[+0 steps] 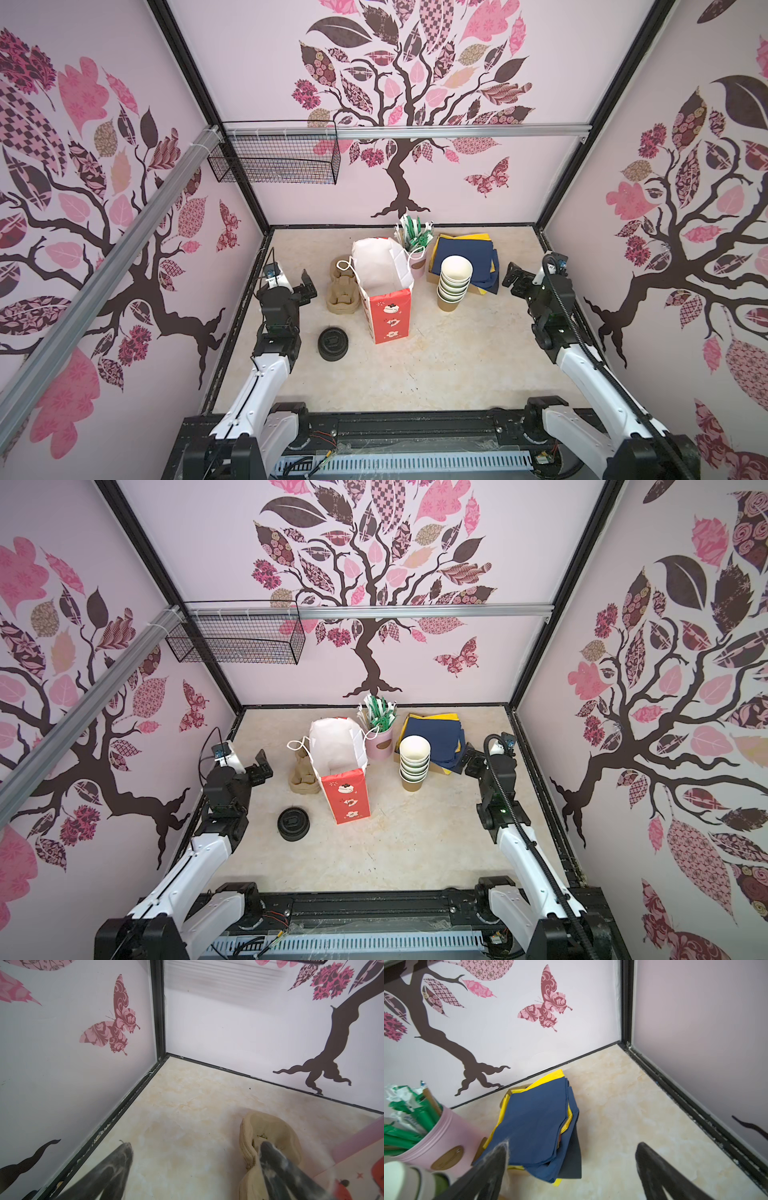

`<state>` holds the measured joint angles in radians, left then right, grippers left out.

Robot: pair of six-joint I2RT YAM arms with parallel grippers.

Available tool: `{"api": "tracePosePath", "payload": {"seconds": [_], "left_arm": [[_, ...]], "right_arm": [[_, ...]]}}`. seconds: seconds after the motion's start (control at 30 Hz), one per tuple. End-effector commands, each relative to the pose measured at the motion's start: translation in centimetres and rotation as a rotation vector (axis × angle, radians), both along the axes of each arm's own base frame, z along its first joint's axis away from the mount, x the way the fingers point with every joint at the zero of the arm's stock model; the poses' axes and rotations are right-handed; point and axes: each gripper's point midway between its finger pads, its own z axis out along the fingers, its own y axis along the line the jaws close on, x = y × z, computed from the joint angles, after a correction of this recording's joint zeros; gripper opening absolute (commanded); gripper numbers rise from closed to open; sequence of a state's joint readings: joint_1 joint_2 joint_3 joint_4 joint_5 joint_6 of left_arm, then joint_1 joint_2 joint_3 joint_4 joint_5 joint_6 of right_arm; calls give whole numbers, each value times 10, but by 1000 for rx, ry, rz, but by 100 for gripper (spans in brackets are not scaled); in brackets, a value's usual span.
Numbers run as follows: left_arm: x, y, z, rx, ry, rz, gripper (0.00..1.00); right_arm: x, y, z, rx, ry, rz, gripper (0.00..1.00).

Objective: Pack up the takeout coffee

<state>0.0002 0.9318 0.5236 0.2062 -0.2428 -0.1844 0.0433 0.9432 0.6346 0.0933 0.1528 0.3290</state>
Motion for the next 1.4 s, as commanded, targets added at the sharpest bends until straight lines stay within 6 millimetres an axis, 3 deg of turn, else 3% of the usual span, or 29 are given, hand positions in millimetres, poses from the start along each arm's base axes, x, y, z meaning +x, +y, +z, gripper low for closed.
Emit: {"api": "tracePosePath", "payload": {"seconds": [0.0,0.13,0.33,0.63,0.93,1.37], "left_arm": [[-7,-16,28,-93,20,-76,97],[-12,-34,53,-185,28,-140,97],[-23,-42,53,-335,53,-120,96],[-35,-46,40,-428,97,-112,96],[-39,-45,40,-432,98,-101,96],[-39,-40,43,-417,85,-77,96]], "right_arm": [[-26,21,-26,193,263,49,95],[-28,49,4,299,336,135,87],[-22,91,29,207,464,253,81],[1,123,26,29,583,329,68],[21,136,8,-110,649,315,52],[30,146,-7,-127,696,320,22]]}}
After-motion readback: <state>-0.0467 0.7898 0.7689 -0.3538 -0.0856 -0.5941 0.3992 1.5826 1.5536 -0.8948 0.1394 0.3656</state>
